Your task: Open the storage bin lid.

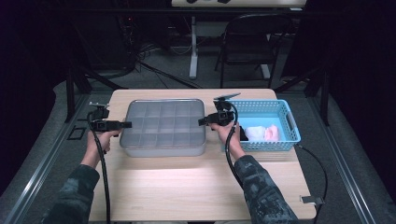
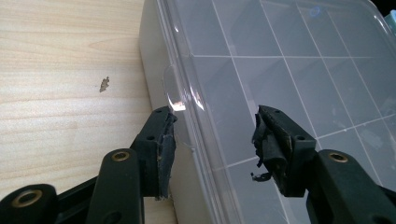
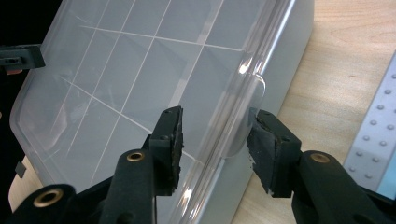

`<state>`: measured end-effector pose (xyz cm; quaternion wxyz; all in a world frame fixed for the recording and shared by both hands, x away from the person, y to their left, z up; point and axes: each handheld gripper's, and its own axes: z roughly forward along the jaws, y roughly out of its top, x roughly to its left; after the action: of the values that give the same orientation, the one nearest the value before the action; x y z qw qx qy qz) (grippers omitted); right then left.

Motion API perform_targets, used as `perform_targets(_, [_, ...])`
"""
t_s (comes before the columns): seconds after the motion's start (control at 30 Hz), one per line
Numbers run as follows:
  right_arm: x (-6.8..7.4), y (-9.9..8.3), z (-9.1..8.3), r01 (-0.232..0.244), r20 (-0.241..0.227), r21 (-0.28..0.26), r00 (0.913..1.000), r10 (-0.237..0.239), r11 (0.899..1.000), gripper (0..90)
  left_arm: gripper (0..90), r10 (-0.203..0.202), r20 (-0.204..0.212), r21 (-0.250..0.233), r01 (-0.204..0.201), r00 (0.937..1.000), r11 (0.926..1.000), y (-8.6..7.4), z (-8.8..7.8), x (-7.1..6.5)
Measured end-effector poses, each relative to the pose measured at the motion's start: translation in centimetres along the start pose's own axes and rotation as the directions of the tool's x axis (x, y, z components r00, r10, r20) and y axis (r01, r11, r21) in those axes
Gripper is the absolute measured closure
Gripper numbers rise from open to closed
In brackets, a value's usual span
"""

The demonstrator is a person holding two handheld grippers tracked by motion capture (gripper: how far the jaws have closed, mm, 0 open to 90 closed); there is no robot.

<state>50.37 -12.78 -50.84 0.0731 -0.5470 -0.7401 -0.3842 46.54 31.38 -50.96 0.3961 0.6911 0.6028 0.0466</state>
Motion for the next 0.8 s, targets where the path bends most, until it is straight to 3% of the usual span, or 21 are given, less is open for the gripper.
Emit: perform_targets(0.8, [0.4,-0.3,-2.1,-0.002,-0.046,-0.066,0.9989,-0.001,0.998,66.6,60.6,-0.010,-0.007,-0.071,0.009,0.9999,0.9975,0.2,-2.2,-1.0])
